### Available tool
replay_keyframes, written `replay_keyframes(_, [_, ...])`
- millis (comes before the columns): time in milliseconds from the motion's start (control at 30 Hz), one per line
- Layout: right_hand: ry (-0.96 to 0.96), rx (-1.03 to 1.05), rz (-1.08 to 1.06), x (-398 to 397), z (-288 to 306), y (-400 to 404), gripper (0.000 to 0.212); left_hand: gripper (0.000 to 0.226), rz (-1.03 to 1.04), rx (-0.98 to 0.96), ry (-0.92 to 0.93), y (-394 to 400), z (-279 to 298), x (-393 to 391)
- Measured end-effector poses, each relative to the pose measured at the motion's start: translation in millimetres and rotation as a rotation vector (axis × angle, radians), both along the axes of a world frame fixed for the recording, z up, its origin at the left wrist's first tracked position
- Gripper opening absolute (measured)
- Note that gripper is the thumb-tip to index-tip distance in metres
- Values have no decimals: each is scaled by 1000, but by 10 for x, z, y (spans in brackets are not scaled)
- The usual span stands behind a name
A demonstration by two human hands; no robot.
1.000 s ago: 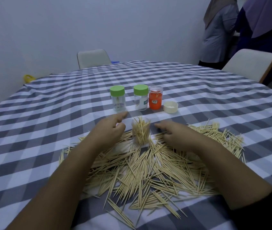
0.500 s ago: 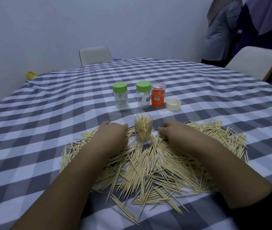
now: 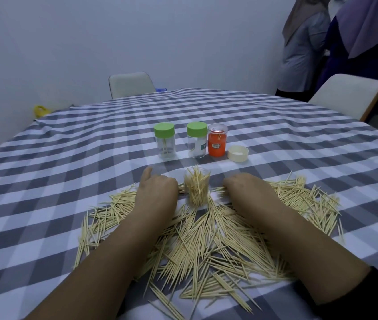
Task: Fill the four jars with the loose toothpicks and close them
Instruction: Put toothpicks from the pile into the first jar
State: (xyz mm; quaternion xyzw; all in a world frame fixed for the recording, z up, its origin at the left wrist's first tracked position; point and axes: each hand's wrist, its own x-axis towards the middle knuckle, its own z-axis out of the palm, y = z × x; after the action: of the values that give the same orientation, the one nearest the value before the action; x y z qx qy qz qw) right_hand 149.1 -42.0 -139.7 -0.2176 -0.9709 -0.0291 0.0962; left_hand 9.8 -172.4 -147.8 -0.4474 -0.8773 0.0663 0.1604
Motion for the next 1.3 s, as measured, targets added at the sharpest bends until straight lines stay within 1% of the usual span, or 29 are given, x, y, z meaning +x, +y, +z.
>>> replay_keyframes(100, [88, -37, -47, 2, 35, 39, 23, 25, 2, 51, -78, -1, -6, -22])
replay_keyframes(167, [166, -121, -95, -7, 33, 63, 23, 26, 39, 117, -140, -13, 18, -35])
replay_keyframes(233, [263, -230, -102, -10, 14, 86, 18, 30, 57, 177, -208, -33, 42, -42])
replay_keyframes(300, [370, -359, -61, -8, 2, 90, 12, 31, 61, 227, -281, -53, 56, -54])
replay_keyframes(367, [501, -533, -22, -12, 11, 71, 10, 28, 56, 292, -337, -63, 70, -68])
replay_keyframes(433, [620, -736, -15, -25, 25, 44, 11, 18, 58, 366, -358, -78, 93, -89])
replay_keyframes(500, [698, -895, -20, -42, 24, 25, 13, 17, 76, 440, -373, -96, 120, -114])
replay_keyframes(567, [749, -1003, -23, -63, 18, 21, 16, 19, 89, 524, -394, -115, 143, -141])
replay_keyframes(700, [856, -1153, -22, -93, 34, 7, 20, 20, 77, 690, -478, -128, 150, -186])
replay_keyframes(767, [918, -1192, -5, -105, 49, -13, 20, 17, 57, 785, -550, -136, 141, -184])
replay_keyframes(867, [1004, -1177, 26, -131, 73, -52, 20, 13, 3, 944, -712, -156, 151, -176])
replay_keyframes(933, [1071, -1202, 45, -157, 102, -86, 21, 16, -29, 1096, -837, -173, 189, -173])
replay_keyframes(1033, [1171, -1277, 96, -192, 164, -136, 19, 18, -78, 1353, -1171, -182, 267, -137])
replay_keyframes(1133, [1242, -1302, 144, -216, 219, -165, 17, 17, -144, 1521, -1433, -173, 341, -78])
replay_keyframes(1200, [1254, -1319, 175, -238, 228, -185, 16, 14, -189, 1591, -1522, -161, 371, -51])
replay_keyframes(1300, [1221, -1319, 197, -282, 189, -215, 15, 14, -209, 1585, -1560, -119, 368, -5])
